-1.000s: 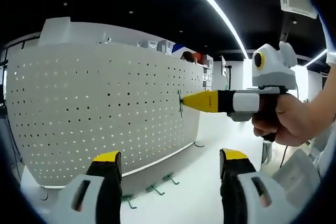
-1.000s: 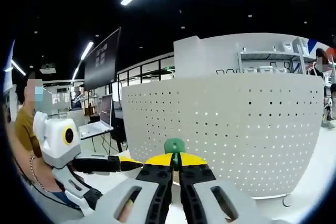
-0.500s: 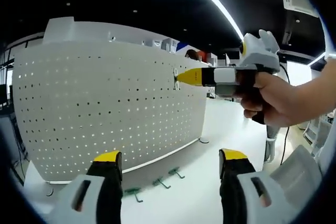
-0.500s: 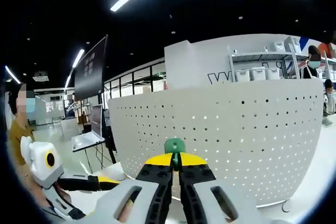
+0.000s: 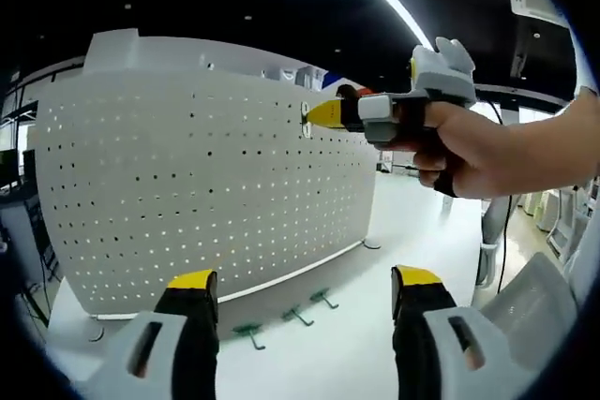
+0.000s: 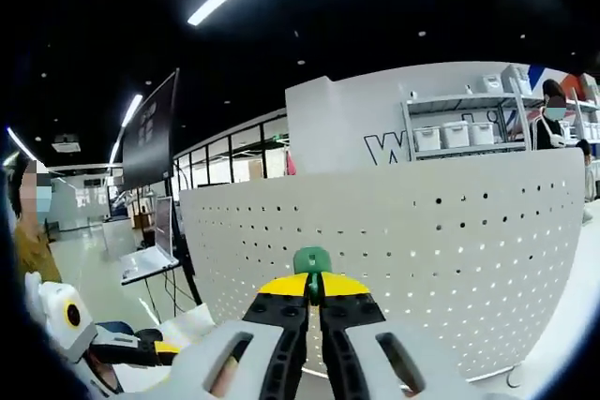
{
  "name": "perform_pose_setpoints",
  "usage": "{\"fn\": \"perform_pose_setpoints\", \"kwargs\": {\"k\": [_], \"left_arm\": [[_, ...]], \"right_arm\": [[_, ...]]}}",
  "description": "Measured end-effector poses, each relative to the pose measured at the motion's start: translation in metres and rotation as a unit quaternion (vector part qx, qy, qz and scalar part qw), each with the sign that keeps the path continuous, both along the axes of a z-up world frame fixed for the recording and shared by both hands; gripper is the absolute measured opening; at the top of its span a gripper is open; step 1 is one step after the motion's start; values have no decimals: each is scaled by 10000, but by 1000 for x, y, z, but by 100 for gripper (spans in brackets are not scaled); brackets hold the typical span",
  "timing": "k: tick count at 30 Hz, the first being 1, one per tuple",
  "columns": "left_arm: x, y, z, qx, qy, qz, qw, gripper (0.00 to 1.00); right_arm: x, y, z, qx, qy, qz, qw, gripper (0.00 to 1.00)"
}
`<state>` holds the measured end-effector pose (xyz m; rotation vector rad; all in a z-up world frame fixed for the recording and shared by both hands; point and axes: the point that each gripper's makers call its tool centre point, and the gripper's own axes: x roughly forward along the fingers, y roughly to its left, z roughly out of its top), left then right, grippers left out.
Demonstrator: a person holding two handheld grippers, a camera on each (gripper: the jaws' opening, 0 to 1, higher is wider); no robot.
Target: Insert the hook assembly into the mounting plate slot until the hook locks in place.
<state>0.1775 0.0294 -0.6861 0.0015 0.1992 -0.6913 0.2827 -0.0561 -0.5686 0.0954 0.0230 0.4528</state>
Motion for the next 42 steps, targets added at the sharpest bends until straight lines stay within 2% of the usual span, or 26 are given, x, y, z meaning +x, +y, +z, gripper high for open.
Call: {"fn": "perform_pose_setpoints", "kwargs": {"k": [24,33,42], "left_arm": [[-5,8,-4,-7,13,40,10000,77],[-5,8,-9,-3,73,23,10000,77],[-5,12,-10,-10,110,55,9999,77]], "right_arm": [[43,17,18,120,-252,-296,9992,0],[54,26,27,-25,-516,-333,9981,0],[65,28,27,39,-512,-454,9976,0]]}}
